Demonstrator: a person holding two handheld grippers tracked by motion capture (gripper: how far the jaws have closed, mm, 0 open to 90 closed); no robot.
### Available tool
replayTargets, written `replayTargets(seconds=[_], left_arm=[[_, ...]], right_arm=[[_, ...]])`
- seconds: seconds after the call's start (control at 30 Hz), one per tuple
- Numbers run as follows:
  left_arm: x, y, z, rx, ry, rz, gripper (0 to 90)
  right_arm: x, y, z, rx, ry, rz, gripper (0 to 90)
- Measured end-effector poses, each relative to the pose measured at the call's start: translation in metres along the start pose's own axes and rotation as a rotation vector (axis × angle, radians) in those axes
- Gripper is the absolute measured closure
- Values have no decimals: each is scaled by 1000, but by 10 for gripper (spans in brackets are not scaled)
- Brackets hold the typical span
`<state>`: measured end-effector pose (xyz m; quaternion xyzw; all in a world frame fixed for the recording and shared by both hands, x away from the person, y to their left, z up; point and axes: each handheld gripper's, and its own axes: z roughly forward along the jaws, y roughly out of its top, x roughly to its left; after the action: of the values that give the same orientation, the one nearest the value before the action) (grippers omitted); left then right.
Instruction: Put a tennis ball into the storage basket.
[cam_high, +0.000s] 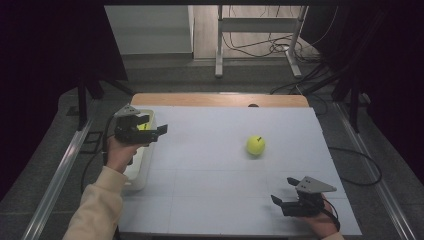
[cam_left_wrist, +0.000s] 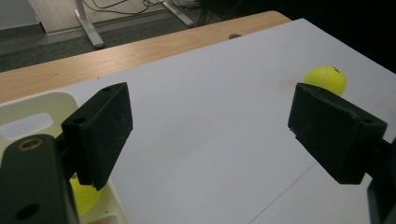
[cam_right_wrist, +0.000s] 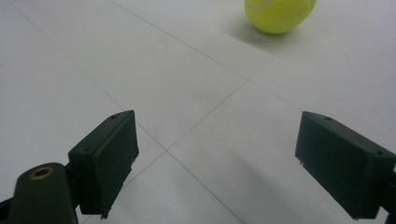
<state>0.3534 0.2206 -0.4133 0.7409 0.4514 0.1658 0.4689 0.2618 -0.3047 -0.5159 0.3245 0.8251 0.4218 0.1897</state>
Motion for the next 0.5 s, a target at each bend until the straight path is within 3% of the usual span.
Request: replayTargets(seconds=[0.5], left_arm=[[-24,5,13,-3,-55,39,144]], right_arm=[[0,1,2,2,2,-1,134]])
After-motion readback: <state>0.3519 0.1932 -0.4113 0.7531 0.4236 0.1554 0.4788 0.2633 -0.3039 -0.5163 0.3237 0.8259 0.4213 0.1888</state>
